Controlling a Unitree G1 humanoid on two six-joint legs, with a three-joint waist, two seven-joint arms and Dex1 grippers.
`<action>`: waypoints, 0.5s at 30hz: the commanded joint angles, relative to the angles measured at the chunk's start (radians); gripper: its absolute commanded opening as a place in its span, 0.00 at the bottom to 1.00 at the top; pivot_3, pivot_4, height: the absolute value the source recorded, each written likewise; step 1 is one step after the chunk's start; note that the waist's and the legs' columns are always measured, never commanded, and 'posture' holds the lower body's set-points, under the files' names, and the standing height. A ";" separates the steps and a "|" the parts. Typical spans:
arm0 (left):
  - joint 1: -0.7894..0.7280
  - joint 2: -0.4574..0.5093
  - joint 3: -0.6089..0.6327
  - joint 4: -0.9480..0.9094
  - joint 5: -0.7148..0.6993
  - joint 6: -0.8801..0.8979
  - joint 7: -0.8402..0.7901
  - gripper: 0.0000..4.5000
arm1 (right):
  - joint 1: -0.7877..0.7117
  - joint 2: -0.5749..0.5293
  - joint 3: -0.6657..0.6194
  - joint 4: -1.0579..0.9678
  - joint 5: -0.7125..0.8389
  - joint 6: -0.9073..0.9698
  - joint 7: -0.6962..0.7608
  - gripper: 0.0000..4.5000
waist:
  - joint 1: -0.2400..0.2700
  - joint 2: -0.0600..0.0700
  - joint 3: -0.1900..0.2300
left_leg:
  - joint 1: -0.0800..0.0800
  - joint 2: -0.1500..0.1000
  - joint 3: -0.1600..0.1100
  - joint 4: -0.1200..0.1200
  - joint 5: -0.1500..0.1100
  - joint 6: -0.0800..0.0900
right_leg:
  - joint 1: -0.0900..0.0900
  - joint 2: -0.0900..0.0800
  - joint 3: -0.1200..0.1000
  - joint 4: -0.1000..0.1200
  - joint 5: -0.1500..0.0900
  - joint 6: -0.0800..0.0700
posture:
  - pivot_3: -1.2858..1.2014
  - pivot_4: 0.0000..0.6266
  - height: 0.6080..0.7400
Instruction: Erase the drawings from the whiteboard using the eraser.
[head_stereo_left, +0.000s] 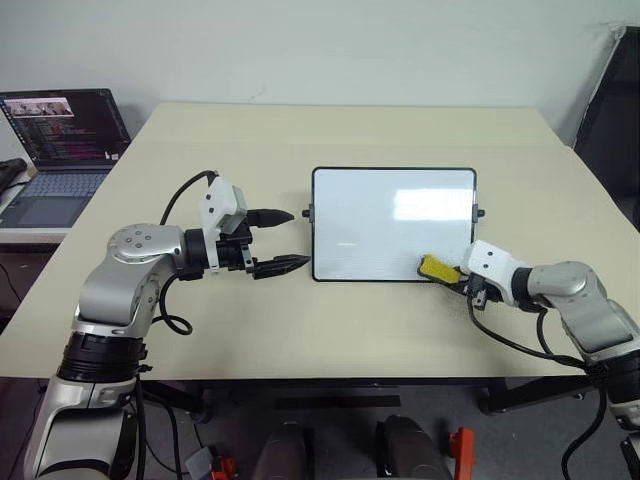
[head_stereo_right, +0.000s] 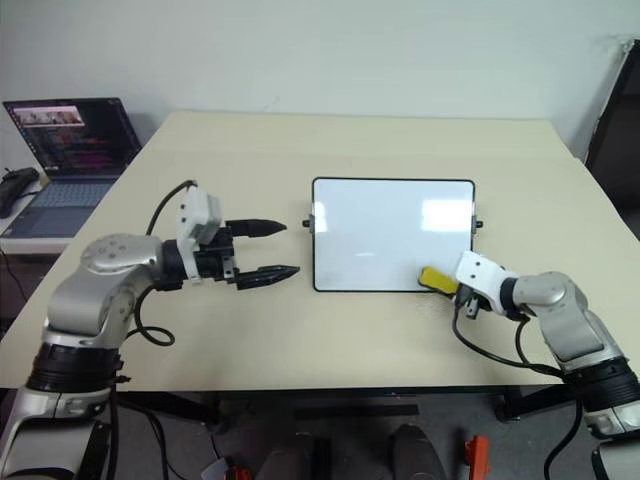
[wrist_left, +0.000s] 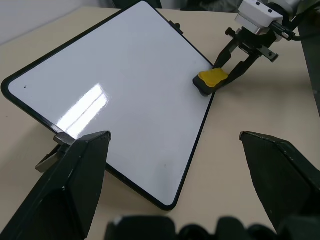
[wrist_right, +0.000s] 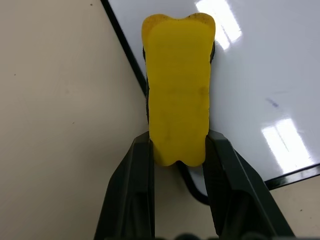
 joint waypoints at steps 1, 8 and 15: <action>-0.004 0.009 0.018 -0.016 0.001 -0.010 0.004 1.00 | -0.022 -0.010 -0.043 0.060 -0.022 0.004 -0.038 0.22 | 0.000 0.000 0.000 | 0.000 0.000 0.000 0.000 0.000 0.000 | 0.000 0.000 0.000 0.000 0.000 0.000 | 0.52 0.24 1.00; -0.008 -0.009 0.010 -0.017 -0.002 -0.008 0.011 1.00 | -0.116 -0.031 -0.091 0.211 -0.076 -0.059 -0.159 0.22 | -0.002 0.000 0.000 | 0.001 0.000 0.002 0.000 0.001 0.000 | 0.000 0.000 0.002 0.000 0.001 0.000 | 0.52 0.24 1.00; -0.011 -0.008 0.013 -0.011 -0.002 -0.013 0.009 1.00 | -0.082 -0.012 -0.073 0.157 -0.064 -0.049 -0.125 0.22 | -0.002 0.000 0.000 | 0.001 0.000 0.001 -0.001 0.001 0.000 | 0.000 0.000 0.001 -0.001 0.001 0.000 | 0.52 0.24 1.00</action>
